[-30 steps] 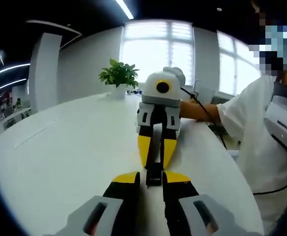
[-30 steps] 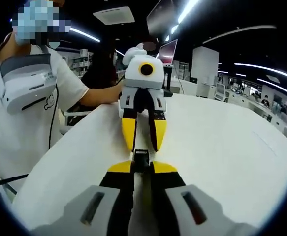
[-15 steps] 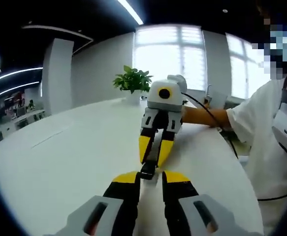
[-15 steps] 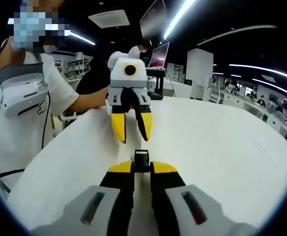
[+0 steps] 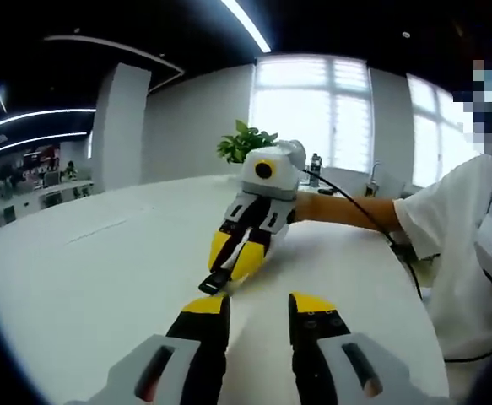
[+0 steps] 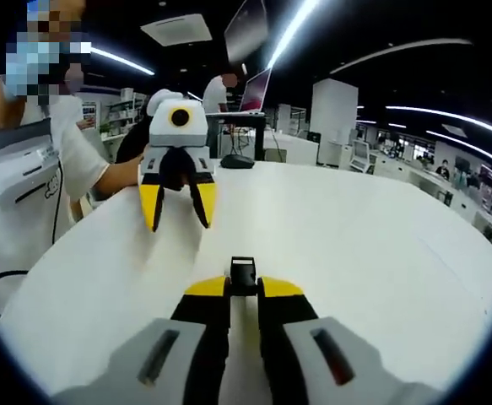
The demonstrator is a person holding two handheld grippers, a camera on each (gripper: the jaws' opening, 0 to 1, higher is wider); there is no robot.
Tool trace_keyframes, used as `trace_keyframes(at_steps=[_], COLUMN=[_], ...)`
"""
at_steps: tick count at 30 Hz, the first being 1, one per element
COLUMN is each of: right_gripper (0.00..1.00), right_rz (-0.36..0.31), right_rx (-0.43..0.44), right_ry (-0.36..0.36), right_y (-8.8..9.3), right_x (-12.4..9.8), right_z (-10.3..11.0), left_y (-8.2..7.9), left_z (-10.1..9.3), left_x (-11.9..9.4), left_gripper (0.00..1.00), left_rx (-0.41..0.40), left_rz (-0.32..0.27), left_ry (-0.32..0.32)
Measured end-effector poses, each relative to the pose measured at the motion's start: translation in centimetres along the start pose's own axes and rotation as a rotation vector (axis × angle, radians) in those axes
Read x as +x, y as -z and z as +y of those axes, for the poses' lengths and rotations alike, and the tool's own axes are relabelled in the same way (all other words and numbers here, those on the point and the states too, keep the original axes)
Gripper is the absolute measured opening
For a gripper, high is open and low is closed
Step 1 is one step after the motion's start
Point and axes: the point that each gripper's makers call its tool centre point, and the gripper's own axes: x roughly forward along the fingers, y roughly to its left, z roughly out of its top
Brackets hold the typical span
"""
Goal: Snap the two parts of the plastic buckle together until the buckle closes and remains connected.
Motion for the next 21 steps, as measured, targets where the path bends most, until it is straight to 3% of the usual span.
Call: trace_keyframes(at_steps=[21], right_gripper=[0.1], right_rz=[0.018], right_rx=[0.071], right_ry=[0.06], right_y=[1.5], right_x=[0.4], right_z=[-6.0], left_y=[0.8], left_z=[0.8], left_x=[0.3], left_gripper=[0.36], left_rx=[-0.001], left_rz=[0.026], left_ry=[-0.031])
